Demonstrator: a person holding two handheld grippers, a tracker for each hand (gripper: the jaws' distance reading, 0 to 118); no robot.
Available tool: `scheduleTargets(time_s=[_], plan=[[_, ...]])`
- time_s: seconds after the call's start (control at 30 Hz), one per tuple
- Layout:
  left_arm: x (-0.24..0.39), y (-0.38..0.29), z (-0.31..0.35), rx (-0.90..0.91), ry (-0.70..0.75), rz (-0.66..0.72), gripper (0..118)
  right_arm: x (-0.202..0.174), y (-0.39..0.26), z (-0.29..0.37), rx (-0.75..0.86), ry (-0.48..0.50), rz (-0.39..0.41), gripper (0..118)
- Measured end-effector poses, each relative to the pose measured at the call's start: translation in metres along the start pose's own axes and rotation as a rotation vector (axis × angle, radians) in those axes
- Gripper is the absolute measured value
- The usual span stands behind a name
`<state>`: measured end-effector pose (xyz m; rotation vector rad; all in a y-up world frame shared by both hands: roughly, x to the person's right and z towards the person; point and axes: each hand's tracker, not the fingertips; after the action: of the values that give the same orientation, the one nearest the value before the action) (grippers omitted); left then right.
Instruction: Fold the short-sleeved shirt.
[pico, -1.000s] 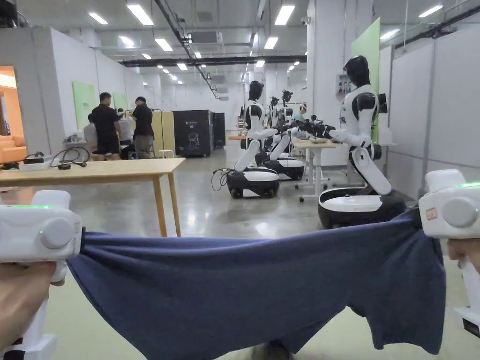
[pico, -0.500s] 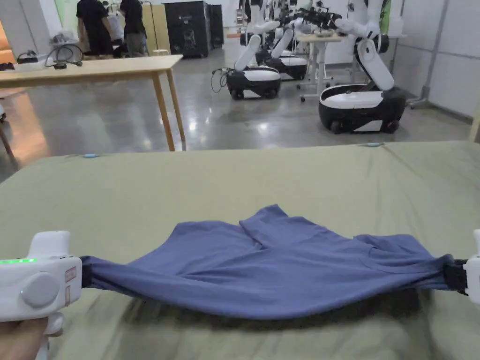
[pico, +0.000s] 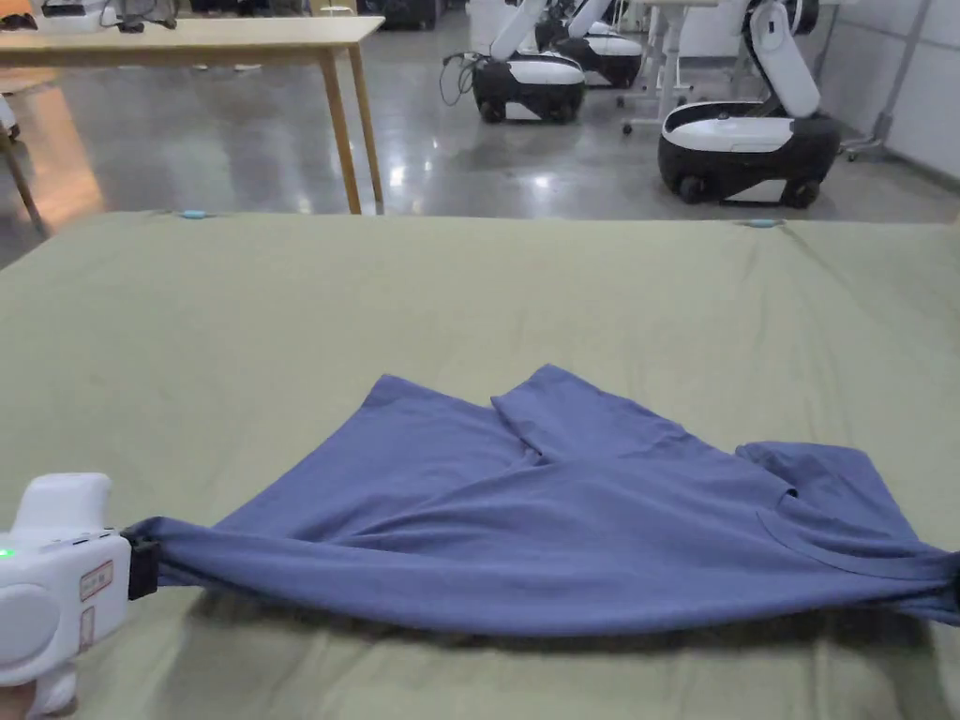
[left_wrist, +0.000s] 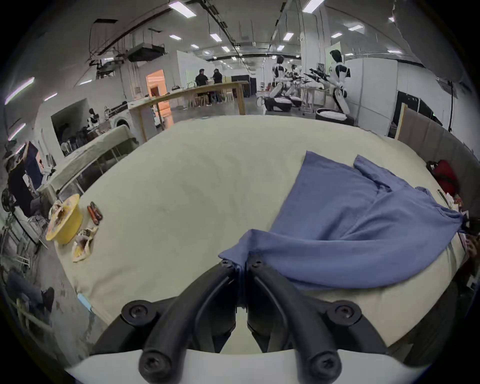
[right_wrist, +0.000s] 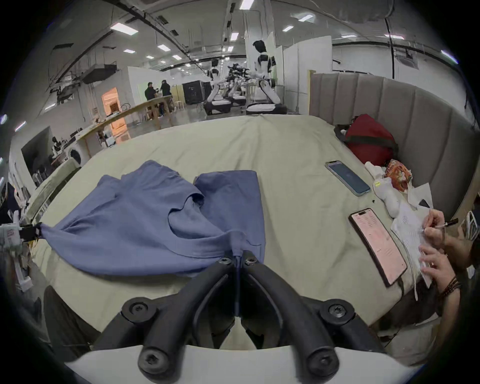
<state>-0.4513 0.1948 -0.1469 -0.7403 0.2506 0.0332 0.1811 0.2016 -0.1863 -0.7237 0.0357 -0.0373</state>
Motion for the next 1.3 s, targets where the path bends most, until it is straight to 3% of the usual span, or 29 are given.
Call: scheduleTargets(time_s=[0.07, 0.1, 0.13, 0.17, 0.2, 0.23, 0.37, 0.4, 0.43, 0.5, 0.53, 0.57, 0.6, 0.67, 0.8, 1.13, 1.2, 1.27, 1.3], plan=[[0.0, -0.006, -0.004, -0.02, -0.022, 0.014, 3, -0.005, -0.002, -0.006, -0.013, -0.011, 0.016, 5], [0.0, -0.007, -0.006, -0.02, -0.022, 0.014, 3, -0.005, -0.004, -0.01, -0.018, -0.015, 0.029, 13], [0.0, -0.009, -0.007, -0.027, -0.022, 0.016, 11, -0.007, -0.004, -0.012, -0.028, -0.017, 0.033, 50], [-0.001, -0.012, -0.008, -0.029, -0.023, 0.019, 32, -0.009, -0.005, -0.013, -0.03, -0.016, 0.031, 90], [-0.001, -0.012, -0.007, -0.032, -0.019, 0.015, 73, -0.011, -0.007, -0.013, -0.034, -0.01, 0.018, 115], [-0.001, -0.013, -0.007, -0.038, -0.007, 0.016, 114, -0.014, -0.007, -0.012, -0.033, -0.006, 0.012, 118], [0.001, -0.017, 0.014, 0.015, 0.007, 0.061, 110, -0.05, -0.006, 0.007, 0.055, -0.029, 0.071, 118], [0.004, -0.017, 0.021, 0.03, 0.007, 0.073, 108, -0.062, -0.008, 0.011, 0.085, -0.022, 0.086, 115], [0.007, -0.02, 0.028, 0.057, -0.007, 0.085, 99, -0.076, -0.011, 0.016, 0.116, -0.008, 0.099, 100], [0.014, -0.024, 0.04, 0.086, -0.012, 0.098, 89, -0.105, -0.019, 0.026, 0.178, 0.029, 0.118, 81], [0.017, -0.027, 0.046, 0.107, -0.017, 0.109, 71, -0.121, -0.026, 0.028, 0.21, 0.03, 0.119, 53], [0.019, -0.031, 0.049, 0.117, -0.027, 0.115, 30, -0.134, -0.032, 0.029, 0.233, 0.02, 0.103, 8], [0.022, -0.036, 0.052, 0.117, -0.015, 0.138, 0, -0.147, -0.039, 0.03, 0.266, 0.051, 0.074, 1], [0.03, -0.045, 0.06, 0.144, -0.023, 0.144, 0, -0.17, -0.049, 0.029, 0.246, 0.105, 0.073, 1], [0.032, -0.061, 0.066, 0.158, 0.003, 0.143, 0, -0.203, -0.069, 0.025, 0.263, 0.083, 0.161, 1], [-0.027, -0.053, 0.033, 0.054, -0.022, 0.231, 0, -0.218, -0.079, 0.023, 0.255, 0.116, 0.226, 1], [-0.037, -0.044, 0.022, 0.022, -0.052, 0.257, 17, -0.218, -0.079, 0.022, 0.245, 0.125, 0.22, 1], [-0.045, -0.034, 0.009, -0.02, -0.066, 0.249, 101, -0.218, -0.08, 0.017, 0.226, 0.133, 0.214, 1], [-0.05, -0.027, -0.003, -0.073, -0.053, 0.243, 118, -0.22, -0.08, 0.017, 0.216, 0.136, 0.212, 1]])
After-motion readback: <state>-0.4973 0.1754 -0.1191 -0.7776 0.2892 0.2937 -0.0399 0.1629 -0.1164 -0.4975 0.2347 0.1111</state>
